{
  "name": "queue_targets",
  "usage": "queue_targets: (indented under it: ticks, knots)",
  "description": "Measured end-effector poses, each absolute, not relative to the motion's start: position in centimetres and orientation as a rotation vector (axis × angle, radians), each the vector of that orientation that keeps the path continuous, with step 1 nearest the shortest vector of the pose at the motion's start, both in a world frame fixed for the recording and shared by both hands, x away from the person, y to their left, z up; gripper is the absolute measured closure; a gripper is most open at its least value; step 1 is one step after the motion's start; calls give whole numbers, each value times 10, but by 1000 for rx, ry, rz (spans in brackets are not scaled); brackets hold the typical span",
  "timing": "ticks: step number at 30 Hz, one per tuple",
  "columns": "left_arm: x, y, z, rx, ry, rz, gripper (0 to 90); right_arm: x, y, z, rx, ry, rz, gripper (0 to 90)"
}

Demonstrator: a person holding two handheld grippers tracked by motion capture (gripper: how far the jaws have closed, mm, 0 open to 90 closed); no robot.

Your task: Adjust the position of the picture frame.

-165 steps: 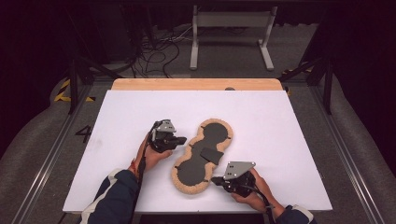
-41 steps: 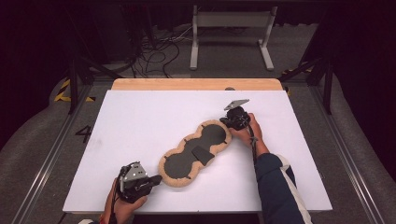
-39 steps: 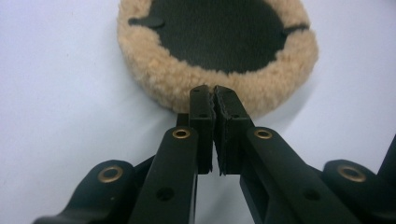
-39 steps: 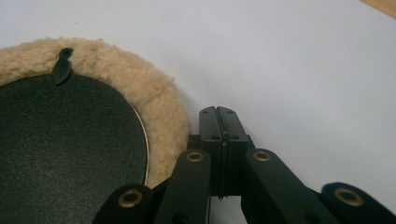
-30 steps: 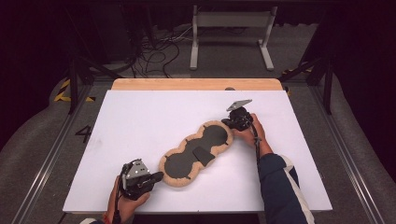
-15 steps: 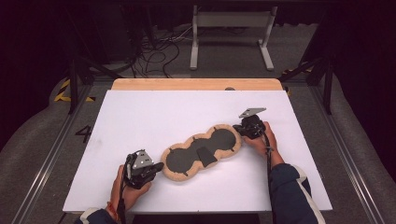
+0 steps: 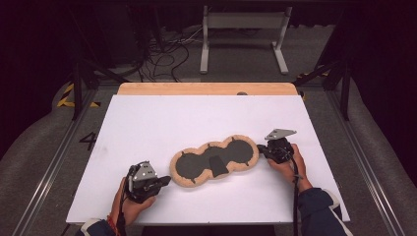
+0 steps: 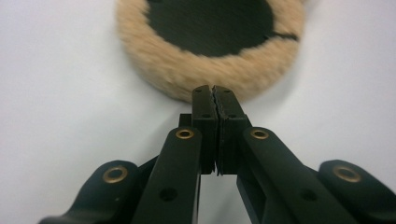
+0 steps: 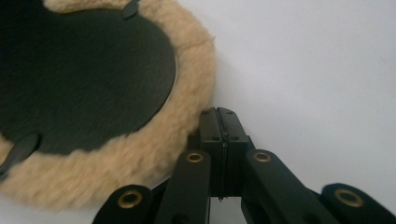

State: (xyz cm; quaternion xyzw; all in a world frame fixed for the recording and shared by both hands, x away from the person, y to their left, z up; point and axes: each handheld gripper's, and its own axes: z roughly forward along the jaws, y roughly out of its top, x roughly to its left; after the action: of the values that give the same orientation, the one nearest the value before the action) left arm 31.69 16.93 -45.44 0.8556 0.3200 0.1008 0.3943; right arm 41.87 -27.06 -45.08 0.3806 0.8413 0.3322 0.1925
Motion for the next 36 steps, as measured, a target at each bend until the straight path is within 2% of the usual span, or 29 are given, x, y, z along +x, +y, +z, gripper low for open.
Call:
queue_targets:
  ticks: [2,4,10,23,36]
  knots:
    - [314,162,-456,2169,787,232,867,416,-271,-451,1068,2362,934,900]
    - [316,150,-456,2185,789,262,833,410,-271,-451,1048,2358,926,900]
    - [321,145,-452,2167,815,313,874,406,-275,-452,1028,2368,940,900]
    - [342,140,-451,2194,828,418,874,402,-281,-452,1012,2376,941,900]
    - [383,143,-450,2181,835,350,883,386,-285,-451,1086,2353,931,900]
